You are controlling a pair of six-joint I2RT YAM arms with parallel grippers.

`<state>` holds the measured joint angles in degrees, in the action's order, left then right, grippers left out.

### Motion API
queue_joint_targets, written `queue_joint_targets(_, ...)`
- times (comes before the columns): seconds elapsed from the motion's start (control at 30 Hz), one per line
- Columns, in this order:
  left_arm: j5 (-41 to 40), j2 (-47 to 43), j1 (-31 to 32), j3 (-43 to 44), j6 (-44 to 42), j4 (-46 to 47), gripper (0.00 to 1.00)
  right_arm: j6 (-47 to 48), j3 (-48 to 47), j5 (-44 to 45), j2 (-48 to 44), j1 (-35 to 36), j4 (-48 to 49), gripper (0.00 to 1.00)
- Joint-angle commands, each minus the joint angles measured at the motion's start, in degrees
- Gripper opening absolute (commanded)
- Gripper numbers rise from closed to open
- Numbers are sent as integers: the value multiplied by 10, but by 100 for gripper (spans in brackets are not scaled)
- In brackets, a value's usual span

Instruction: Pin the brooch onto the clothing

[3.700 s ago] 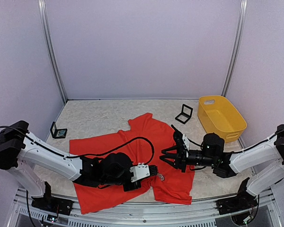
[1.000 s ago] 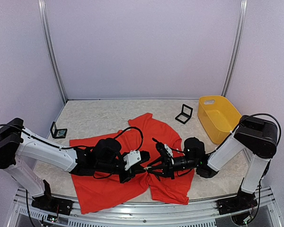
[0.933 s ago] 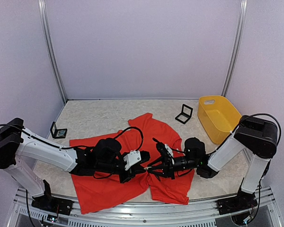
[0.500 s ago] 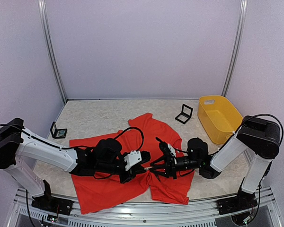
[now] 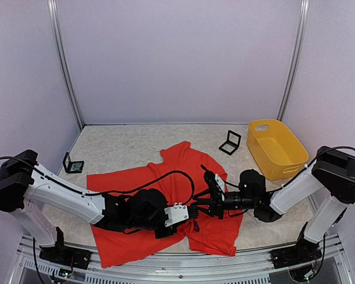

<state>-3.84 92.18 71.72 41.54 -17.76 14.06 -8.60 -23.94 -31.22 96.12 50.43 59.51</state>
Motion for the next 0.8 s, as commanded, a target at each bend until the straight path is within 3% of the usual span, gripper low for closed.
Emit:
queue_joint_targets(0.0, -130, 55, 53, 68, -71, -127, 14, 2, 8, 146, -48, -7, -78, 33)
queue_joint_targets(0.17, -98, 103, 102, 149, -81, -287, 38, -17, 8, 316, -86, -7, -153, 36)
queue_joint_targets(0.23, -83, 111, 113, 176, -69, -335, 43, -38, 0, 375, -92, -10, -192, 36)
queue_joint_targets(0.4, -61, 76, 115, 204, -23, -404, 45, -94, -69, 394, -72, -26, -354, 26)
queue_joint_targets(0.53, -22, -15, 22, 128, 83, -320, 46, -118, -111, 389, -44, -38, -449, 9)
queue_joint_targets(0.67, -1, -64, -106, 23, 283, -238, 39, -130, -155, 394, -6, -53, -525, 5)
queue_joint_targets(0.77, -36, -69, -154, -34, 356, -210, 39, -126, -199, 376, 43, -82, -575, 5)
